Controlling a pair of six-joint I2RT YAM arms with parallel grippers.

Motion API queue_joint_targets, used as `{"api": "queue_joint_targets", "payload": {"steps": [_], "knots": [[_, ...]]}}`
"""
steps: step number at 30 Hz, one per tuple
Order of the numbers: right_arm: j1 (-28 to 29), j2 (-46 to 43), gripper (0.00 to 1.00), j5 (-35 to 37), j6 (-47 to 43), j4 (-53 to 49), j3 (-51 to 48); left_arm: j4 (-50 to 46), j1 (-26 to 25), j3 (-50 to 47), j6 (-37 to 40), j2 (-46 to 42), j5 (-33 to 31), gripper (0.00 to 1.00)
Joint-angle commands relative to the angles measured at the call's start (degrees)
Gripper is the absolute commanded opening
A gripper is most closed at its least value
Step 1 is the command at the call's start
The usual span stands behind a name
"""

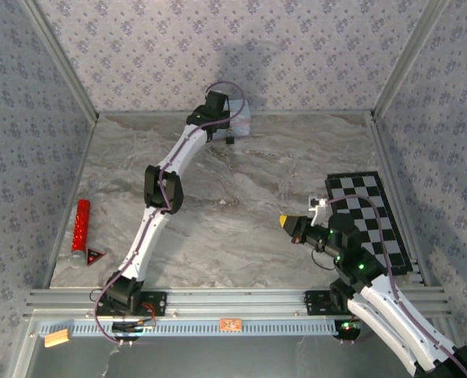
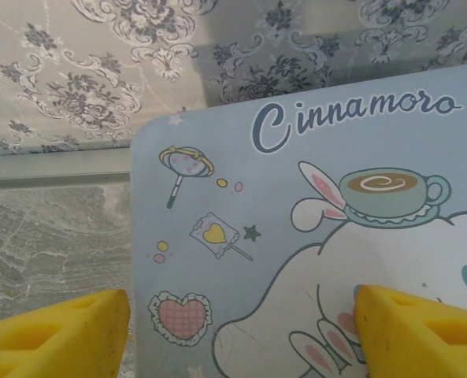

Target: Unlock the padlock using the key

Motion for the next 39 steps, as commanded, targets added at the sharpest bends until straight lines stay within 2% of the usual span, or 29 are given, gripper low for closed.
{"api": "queue_joint_targets", "payload": {"steps": [1,7,13,25,32,35,39], "knots": [[-0.3,-0.3,0.0,1.5,1.0,0.2,0.3,-8.5,-0.5,1.1,1.7,0.7,1.5,0.75],[-0.4,1.3,0.0,1.4,1.3,1.7,0.1,-12.9,-0.9,-5.6,1.9,-3.4,0.2,0.72],[-0.4,2.0,0.0,1.6,0.7,1.9,0.5,-10.0,-2.2,-20.8,0.9,-12.5,-0.2,0.7],[-0.5,8.6,0.0,0.4,-1.6,5.4,1.9,12.4,-3.2,-75.2,-7.8,-43.2,0.1,0.7],[0.2,18.3,0.0,-3.3,-3.7,9.6,4.7,16.6,-1.4,-96.5,-9.0,-58.6,-0.4,0.72],[1.5,22.3,0.0,-2.9,-3.7,11.9,5.3,18.5,-1.3,-101.3,-9.3,-63.6,-1.5,0.72],[4.7,26.7,0.0,-0.4,-3.7,15.3,6.0,18.5,-3.3,-101.2,-9.3,-68.1,4.0,0.74]]}}
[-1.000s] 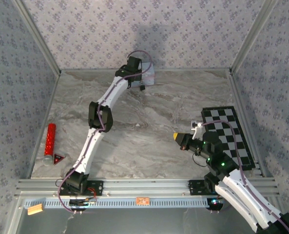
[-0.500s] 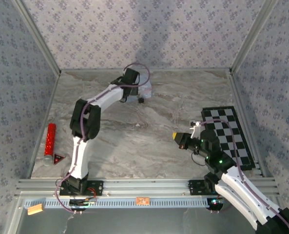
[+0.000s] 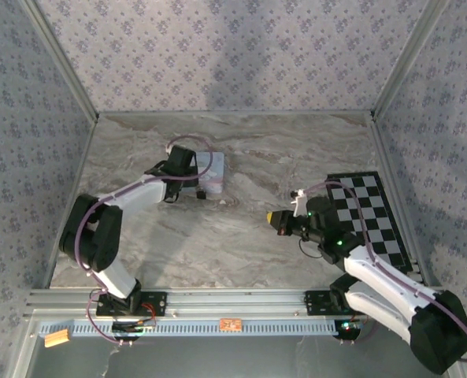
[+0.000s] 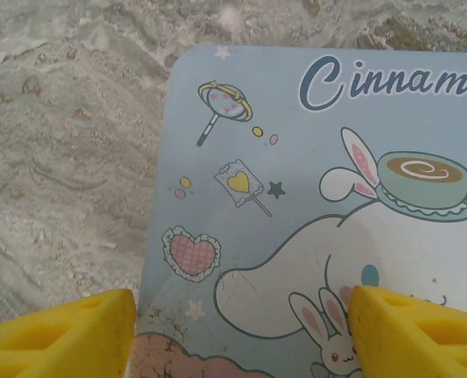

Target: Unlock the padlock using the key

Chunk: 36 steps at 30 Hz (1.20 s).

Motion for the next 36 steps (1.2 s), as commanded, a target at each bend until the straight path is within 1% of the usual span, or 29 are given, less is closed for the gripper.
{"api": "queue_joint_targets", "payload": {"steps": [1,4,6,9,11,13,15,18,21,25,31,36], "knots": [[2.5,2.3,0.0,1.7,-1.4,4.4,2.3,-4.4,-2.2,-0.5,-0.2,-3.0,4.5,0.75],[5.2,3.2,0.0,4.0,-1.4,4.3,3.1,-4.9,-3.4,-1.2,-1.8,-6.8,8.7,0.76],[6.8,3.3,0.0,5.6,-1.4,4.0,3.2,-4.6,-5.2,-3.0,-3.0,-9.1,11.0,0.75],[7.8,3.4,0.0,6.7,-1.4,3.5,3.1,-4.5,-9.1,-6.6,-3.2,-12.3,9.0,0.75],[8.2,3.3,0.0,7.2,-1.4,3.6,2.6,-0.9,-9.8,-11.2,-3.9,-14.7,10.2,0.76],[8.4,3.1,0.0,7.7,-1.3,4.2,2.1,4.6,-9.0,-15.5,-3.3,-15.4,13.9,0.76],[8.4,3.2,0.0,7.7,-1.3,4.8,2.0,8.4,-7.8,-17.4,-0.2,-13.8,18.4,0.76],[8.5,3.5,0.0,7.2,-1.4,4.8,2.3,10.5,-6.2,-17.8,3.2,-11.1,19.7,0.76],[8.6,3.3,0.0,7.0,-1.4,4.8,2.4,12.5,-2.8,-17.8,4.0,-8.1,23.5,0.75],[8.8,2.2,0.0,7.7,-1.4,4.9,1.7,13.4,-2.0,-16.0,4.5,-4.0,26.6,0.69],[9.0,0.3,0.0,8.3,-1.3,4.5,0.6,15.7,-2.1,-14.3,3.1,0.1,26.0,0.66],[8.9,0.2,0.0,8.1,-1.3,4.5,0.5,18.4,-2.0,-12.6,1.7,4.0,23.2,0.62]]}}
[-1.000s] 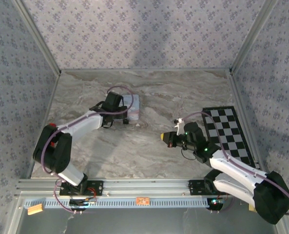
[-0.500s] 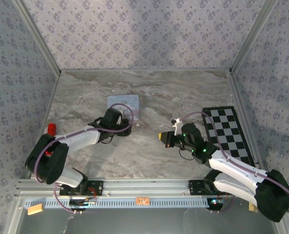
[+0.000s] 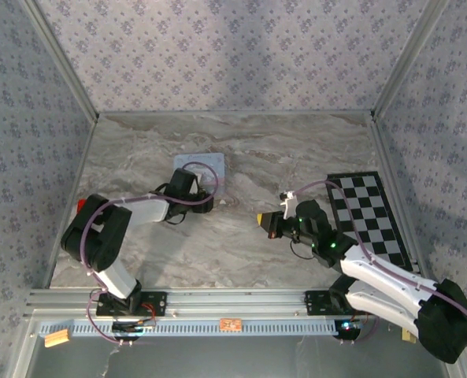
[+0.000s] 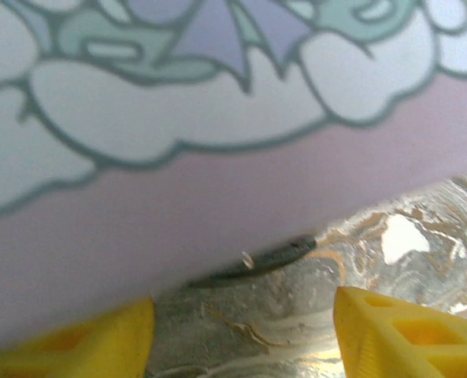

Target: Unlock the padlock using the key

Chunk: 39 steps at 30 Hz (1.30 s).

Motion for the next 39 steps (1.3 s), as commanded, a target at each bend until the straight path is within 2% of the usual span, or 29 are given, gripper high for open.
{"api": "queue_joint_targets", "payload": {"steps": [1,17,27,34,39], "knots": [[0.3,-0.4,0.0,0.7,-0.9,0.7,-0.4,3.8,-0.1,2.0,-1.5,3.0,-1.1,0.61],[0.4,1.8,0.0,-0.6,-1.0,1.5,0.8,8.4,-1.5,5.8,-3.5,7.6,-2.1,0.53],[0.4,2.2,0.0,-0.6,-1.0,1.6,0.8,8.6,-1.6,6.5,-3.4,8.0,-2.3,0.33],[0.4,2.8,0.0,-0.4,-0.8,2.2,0.6,8.9,-2.1,4.7,-4.9,6.0,-2.0,0.23],[0.8,4.5,0.0,-0.6,0.4,3.9,0.6,8.0,-3.4,3.0,-8.8,2.4,-2.7,0.18]]}}
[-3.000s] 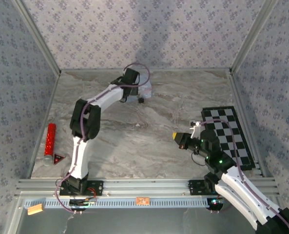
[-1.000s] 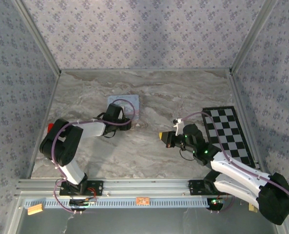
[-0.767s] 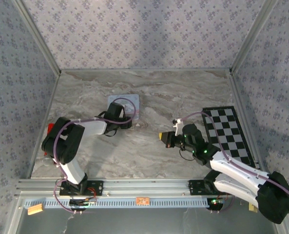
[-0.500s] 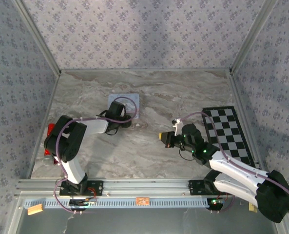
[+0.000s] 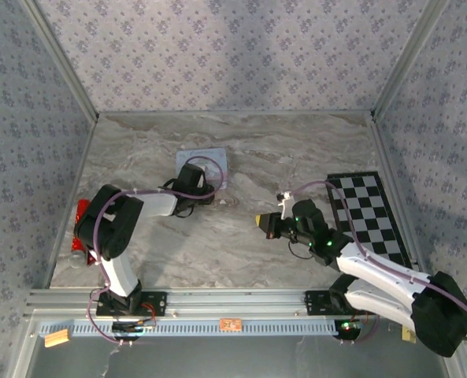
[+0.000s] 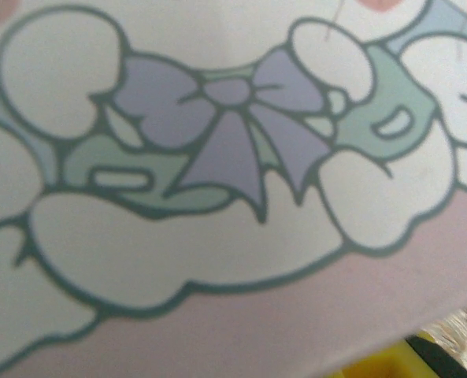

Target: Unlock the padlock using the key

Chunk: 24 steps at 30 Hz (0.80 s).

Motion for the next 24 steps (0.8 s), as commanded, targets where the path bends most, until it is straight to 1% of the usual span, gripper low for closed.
{"api": "queue_joint_targets", "payload": {"steps": [1,6,15,17,20,24], "knots": [[0.7,1.1,0.0,-0.2,0.5,2.6,0.8,2.0,-2.0,-1.6,-3.5,-4.2,0.8,0.18],[1.6,3.2,0.0,-0.1,0.8,3.6,1.5,1.9,-3.0,-2.7,-5.1,-5.6,-0.8,0.16],[3.2,4.8,0.0,1.0,1.1,4.6,2.1,1.3,-2.7,-1.6,-6.6,-4.2,0.0,0.15],[3.6,5.2,0.0,1.3,1.5,5.2,1.9,1.3,-2.3,-1.1,-7.8,-3.9,0.9,0.14],[3.6,7.8,0.0,0.7,3.6,8.3,1.6,-0.7,-1.4,0.3,-11.9,-4.3,3.5,0.11],[2.3,14.7,0.0,-3.6,8.7,16.6,1.7,-2.4,-0.3,0.9,-16.2,-6.6,7.6,0.09]]}}
